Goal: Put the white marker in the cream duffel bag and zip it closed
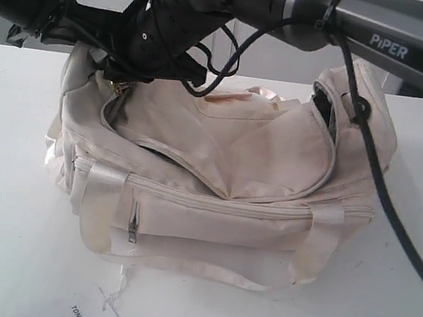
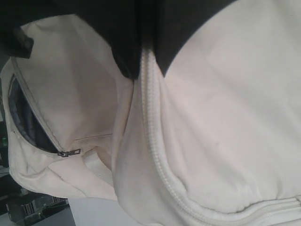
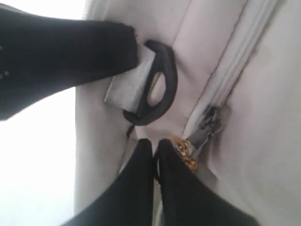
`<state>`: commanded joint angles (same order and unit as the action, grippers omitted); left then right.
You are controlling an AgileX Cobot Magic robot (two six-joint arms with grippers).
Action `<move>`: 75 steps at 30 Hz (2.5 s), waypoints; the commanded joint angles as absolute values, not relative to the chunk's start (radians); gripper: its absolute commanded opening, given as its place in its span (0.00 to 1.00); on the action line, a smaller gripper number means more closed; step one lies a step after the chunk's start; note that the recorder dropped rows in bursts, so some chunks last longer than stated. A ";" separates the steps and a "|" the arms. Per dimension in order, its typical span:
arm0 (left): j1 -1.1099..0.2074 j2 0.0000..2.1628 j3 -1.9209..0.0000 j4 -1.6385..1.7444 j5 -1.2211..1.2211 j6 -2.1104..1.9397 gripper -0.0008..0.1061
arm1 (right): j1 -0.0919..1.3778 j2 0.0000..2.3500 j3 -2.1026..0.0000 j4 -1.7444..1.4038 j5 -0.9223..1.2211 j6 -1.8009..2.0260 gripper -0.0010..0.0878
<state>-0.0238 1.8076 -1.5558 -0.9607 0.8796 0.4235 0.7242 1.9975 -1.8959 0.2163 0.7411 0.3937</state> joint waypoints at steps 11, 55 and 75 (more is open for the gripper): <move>-0.024 1.808 -1.556 -0.868 0.834 0.423 0.01 | 0.724 1.982 -1.896 0.213 0.823 0.339 0.01; -0.024 1.875 -1.556 -0.903 0.779 0.418 0.01 | 0.724 2.011 -1.896 0.489 1.221 -0.131 0.01; -0.024 1.875 -1.556 -0.903 0.785 0.418 0.01 | 0.716 2.052 -1.896 0.309 0.944 0.060 0.32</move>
